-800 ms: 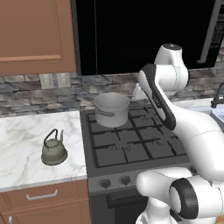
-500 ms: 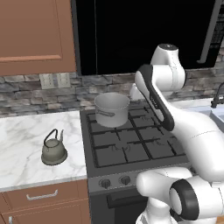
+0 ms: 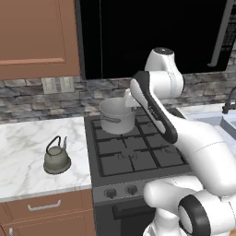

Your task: Pick the kettle from the counter and place it on a stove burner. Then turn the burner on.

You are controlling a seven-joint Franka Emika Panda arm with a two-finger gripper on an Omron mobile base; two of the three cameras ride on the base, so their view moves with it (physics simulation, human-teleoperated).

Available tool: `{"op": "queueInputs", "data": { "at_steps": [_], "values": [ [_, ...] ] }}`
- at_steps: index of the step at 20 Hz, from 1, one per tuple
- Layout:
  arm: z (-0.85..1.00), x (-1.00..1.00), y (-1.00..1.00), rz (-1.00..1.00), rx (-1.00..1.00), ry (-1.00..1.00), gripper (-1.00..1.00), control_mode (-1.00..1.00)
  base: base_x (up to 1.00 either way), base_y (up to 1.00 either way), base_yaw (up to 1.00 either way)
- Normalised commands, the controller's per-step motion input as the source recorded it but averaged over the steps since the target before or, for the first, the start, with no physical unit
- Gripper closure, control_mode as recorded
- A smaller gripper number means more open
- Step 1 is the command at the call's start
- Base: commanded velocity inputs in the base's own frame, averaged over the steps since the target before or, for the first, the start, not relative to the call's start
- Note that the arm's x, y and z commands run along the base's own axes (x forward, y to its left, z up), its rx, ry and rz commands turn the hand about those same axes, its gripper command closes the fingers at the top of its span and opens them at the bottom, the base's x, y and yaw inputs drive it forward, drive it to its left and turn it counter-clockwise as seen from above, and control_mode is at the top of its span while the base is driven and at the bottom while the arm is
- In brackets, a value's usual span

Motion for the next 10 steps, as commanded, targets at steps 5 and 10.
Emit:
{"op": "queueInputs", "data": {
  "at_steps": [5,10],
  "values": [
    [0.0,-0.07,0.53,0.0,0.03,0.0,-1.0,-1.0,0.0,0.0,0.0],
    [0.0,-0.03,0.58,0.0,0.02,-0.01,-1.0,-1.0,0.0,0.0,0.0]
  ]
}}
